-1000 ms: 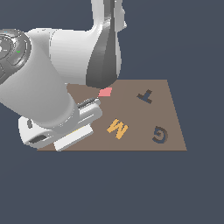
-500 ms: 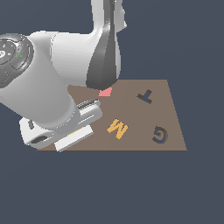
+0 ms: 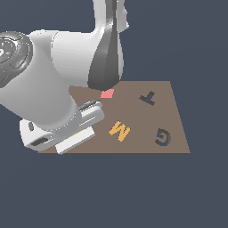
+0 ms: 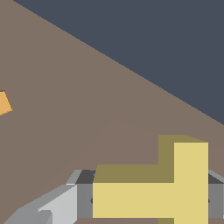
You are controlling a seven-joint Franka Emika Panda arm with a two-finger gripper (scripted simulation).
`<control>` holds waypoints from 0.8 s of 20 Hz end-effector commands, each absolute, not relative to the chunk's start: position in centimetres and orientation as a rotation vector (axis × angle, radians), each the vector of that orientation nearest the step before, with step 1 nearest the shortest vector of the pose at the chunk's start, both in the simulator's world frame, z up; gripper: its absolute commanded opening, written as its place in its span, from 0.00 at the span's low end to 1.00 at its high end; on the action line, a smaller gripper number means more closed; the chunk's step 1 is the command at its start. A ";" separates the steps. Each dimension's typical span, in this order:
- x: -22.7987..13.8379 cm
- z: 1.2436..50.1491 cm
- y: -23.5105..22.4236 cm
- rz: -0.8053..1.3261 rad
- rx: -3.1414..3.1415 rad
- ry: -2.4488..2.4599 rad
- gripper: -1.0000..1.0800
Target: Insert a designated object into the corresponding slot on a board.
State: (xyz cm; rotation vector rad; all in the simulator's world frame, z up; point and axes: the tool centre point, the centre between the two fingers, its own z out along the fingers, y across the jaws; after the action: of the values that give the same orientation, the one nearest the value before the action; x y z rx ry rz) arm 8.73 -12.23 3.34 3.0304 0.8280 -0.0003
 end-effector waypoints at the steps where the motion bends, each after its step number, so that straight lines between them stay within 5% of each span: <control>1: 8.7 3.3 -12.0 -0.001 3.030 0.832 0.00; 16: 5.6 3.5 -4.4 -0.001 2.975 1.009 0.00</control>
State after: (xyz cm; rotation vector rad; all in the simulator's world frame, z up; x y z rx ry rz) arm 6.14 -5.72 3.47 2.9855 0.9776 -0.0016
